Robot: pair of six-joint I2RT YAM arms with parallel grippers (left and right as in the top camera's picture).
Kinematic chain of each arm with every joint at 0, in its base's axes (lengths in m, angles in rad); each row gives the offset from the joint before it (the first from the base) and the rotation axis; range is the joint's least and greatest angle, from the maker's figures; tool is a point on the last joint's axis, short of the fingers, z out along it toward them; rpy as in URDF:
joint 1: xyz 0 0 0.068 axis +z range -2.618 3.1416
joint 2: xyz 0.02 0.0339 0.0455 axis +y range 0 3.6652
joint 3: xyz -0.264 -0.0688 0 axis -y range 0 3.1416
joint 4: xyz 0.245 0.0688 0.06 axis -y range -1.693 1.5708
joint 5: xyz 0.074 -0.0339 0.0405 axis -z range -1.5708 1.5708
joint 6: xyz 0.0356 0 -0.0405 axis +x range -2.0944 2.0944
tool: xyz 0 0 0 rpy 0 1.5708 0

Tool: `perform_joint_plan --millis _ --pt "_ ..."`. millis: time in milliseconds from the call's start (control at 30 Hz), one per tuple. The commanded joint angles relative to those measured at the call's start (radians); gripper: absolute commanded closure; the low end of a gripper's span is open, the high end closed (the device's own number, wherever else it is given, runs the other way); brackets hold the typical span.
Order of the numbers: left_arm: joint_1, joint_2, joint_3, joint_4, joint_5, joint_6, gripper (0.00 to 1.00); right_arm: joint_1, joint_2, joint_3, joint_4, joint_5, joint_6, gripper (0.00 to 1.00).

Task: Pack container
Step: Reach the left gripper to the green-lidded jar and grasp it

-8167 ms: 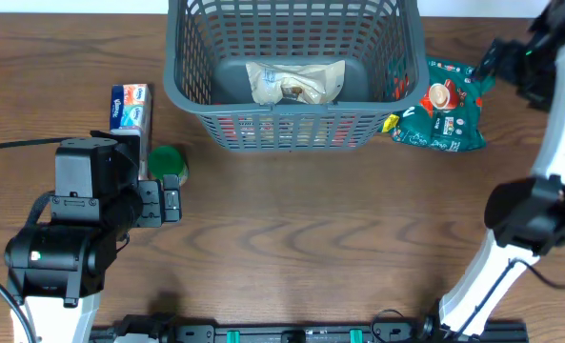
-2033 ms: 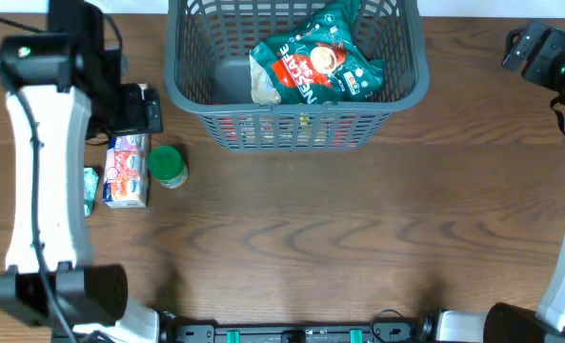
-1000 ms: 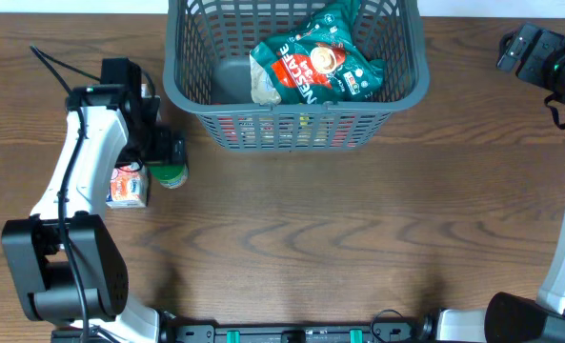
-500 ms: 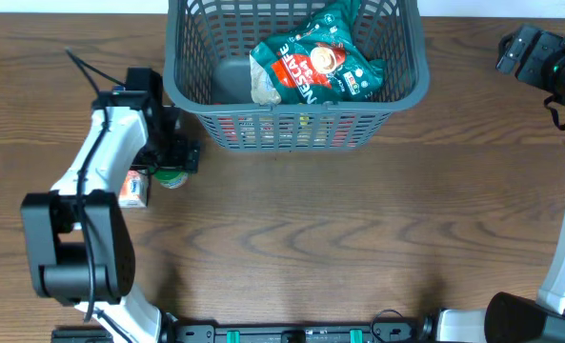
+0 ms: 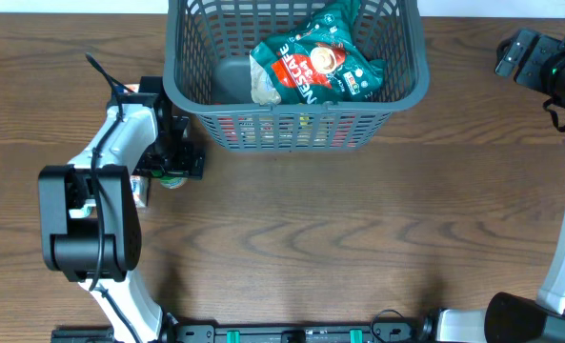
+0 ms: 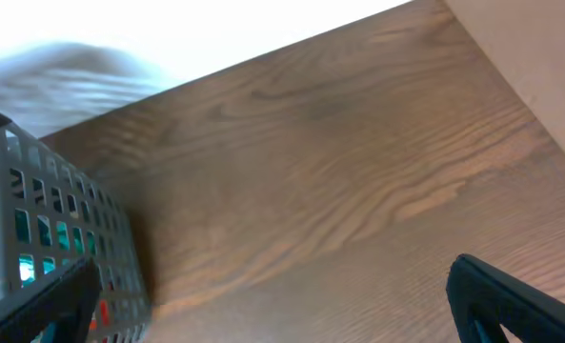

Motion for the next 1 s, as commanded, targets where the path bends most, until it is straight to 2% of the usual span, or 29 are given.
perform_joint_plan --millis 0,100,167,300,433,667,833,967 --pt "0.000 0.007 -0.003 -0.012 -0.001 0.005 0.11 -0.006 0.008 0.003 -0.006 0.000 -0.027 0.01" --pt "0.000 0.003 -0.003 -0.033 -0.001 0.005 0.40 -0.006 0.008 0.003 -0.006 0.000 -0.027 0.01" --pt "0.000 0.001 -0.003 -0.045 -0.001 0.005 0.55 -0.006 0.008 0.003 -0.007 0.000 -0.026 0.01" --pt "0.000 -0.005 -0.002 -0.084 -0.001 0.005 0.79 -0.006 0.008 0.003 -0.007 0.000 -0.026 0.01" --pt "0.000 -0.046 0.006 -0.103 -0.001 -0.015 0.95 -0.006 0.008 0.003 -0.008 0.000 -0.026 0.01" --pt "0.010 -0.248 0.047 -0.113 -0.014 -0.130 0.94 -0.006 0.008 0.003 -0.021 0.001 -0.027 0.01" --pt "0.043 -0.423 0.064 -0.138 -0.048 -0.138 0.94 -0.006 0.008 0.003 -0.028 0.003 -0.028 0.01" --pt "0.078 -0.544 0.064 -0.138 -0.091 -0.200 0.94 -0.006 0.008 0.003 -0.031 0.003 -0.045 0.01"
